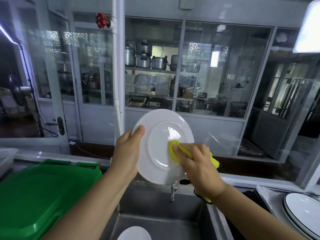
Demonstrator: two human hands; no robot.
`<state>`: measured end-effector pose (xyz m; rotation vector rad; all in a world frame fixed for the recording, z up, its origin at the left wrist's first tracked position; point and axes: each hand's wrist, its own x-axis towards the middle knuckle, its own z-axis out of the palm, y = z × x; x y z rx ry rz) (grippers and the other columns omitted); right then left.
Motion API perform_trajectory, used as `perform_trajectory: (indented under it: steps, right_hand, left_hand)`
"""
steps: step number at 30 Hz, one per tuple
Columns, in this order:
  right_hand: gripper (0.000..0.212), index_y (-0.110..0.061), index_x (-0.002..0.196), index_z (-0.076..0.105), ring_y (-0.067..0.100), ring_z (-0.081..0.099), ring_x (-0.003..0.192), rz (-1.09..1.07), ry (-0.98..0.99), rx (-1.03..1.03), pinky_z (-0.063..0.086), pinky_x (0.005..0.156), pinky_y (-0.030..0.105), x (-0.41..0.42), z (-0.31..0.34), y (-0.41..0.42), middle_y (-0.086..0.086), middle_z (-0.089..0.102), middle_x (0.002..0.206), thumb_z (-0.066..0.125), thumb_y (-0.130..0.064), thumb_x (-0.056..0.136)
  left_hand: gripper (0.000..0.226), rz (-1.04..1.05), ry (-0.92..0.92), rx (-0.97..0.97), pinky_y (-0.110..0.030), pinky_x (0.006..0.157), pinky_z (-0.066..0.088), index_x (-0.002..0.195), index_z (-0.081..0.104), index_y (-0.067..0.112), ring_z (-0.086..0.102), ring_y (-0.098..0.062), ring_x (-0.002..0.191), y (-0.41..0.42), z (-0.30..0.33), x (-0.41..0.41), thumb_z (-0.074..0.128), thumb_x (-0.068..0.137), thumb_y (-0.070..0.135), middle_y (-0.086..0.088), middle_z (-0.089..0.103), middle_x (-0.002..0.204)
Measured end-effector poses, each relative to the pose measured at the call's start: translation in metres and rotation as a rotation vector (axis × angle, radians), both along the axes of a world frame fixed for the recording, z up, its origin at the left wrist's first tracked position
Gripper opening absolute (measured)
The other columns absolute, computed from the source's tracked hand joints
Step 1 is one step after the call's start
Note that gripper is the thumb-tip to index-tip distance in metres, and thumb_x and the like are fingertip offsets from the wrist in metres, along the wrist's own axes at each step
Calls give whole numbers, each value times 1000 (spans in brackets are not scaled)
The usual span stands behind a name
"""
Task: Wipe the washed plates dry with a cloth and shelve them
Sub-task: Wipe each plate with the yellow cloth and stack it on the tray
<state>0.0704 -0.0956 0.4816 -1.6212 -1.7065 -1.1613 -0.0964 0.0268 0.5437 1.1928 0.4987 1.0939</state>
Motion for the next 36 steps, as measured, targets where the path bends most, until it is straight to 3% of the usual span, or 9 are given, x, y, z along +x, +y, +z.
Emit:
perform_trajectory:
  steps: [3, 9, 14, 17, 21, 24, 29, 31, 36]
  right_hand:
    - [38, -21, 138, 42, 28, 42, 97, -59, 61, 72, 46, 79, 49, 3, 20, 7, 3, 43, 121, 30, -30, 103]
    - [37, -20, 136, 45, 29, 44, 96, 10, 40, 131, 45, 79, 45, -31, 31, 26, 4, 43, 119, 39, -31, 101]
    - [39, -19, 135, 49, 28, 48, 96, 118, -98, 66, 46, 80, 42, -35, 4, 19, 3, 48, 120, 58, -21, 97]
    - [38, -21, 135, 48, 27, 46, 98, 90, -109, 51, 43, 85, 39, -14, 1, 12, 2, 47, 121, 54, -20, 98]
    - [39, -18, 134, 51, 27, 42, 95, -55, 143, 180, 43, 82, 43, 7, 21, 9, 7, 50, 118, 51, -20, 95]
    - [40, -14, 132, 55, 24, 40, 101, -43, 307, 264, 40, 84, 36, -4, 51, 18, 13, 53, 117, 47, -23, 95]
    - [38, -22, 127, 62, 25, 53, 101, 66, 193, 44, 41, 87, 42, -33, 65, 39, 7, 59, 114, 42, -33, 96]
    - [37, -25, 123, 64, 23, 57, 93, 64, 235, 21, 43, 87, 42, -30, 66, 39, 1, 60, 103, 39, -36, 97]
    - [34, -33, 120, 62, 1, 55, 91, 152, 776, 126, 40, 78, 17, -12, 71, 30, -9, 57, 97, 40, -40, 95]
  left_hand:
    - [20, -15, 41, 31, -36, 74, 51, 75, 67, 23, 66, -22, 79, -2, -4, 3, 60, 91, 34, 2, 71, 76]
    - [18, -30, 65, 45, -51, 83, 53, 74, 71, 25, 68, -28, 83, -8, -7, 13, 64, 88, 34, -10, 73, 85]
    - [21, -35, 40, 21, -49, 81, 55, 74, 72, 29, 68, -28, 86, 2, -3, 7, 60, 90, 36, -2, 73, 82]
    - [15, -2, 23, 13, -41, 80, 55, 82, 68, 25, 67, -27, 89, 5, -5, 4, 60, 91, 34, 0, 73, 86]
    - [16, -22, 64, 36, -42, 79, 53, 82, 69, 26, 67, -27, 86, 9, -9, 4, 59, 91, 35, -2, 73, 87]
    - [22, -43, 135, 123, -38, 76, 48, 73, 68, 23, 64, -24, 80, 6, -16, 11, 63, 88, 37, -4, 70, 82]
    - [27, -102, 256, 377, -18, 53, 40, 71, 63, 9, 50, -3, 54, -15, -16, 21, 59, 91, 26, 7, 58, 54]
    - [33, -82, 253, 399, -22, 52, 36, 70, 56, 2, 41, -5, 52, -16, -19, 19, 62, 90, 29, 6, 47, 53]
    - [53, -42, 176, 496, -31, 57, 30, 69, 44, -1, 37, -12, 56, -15, -13, 3, 58, 77, 50, -2, 39, 58]
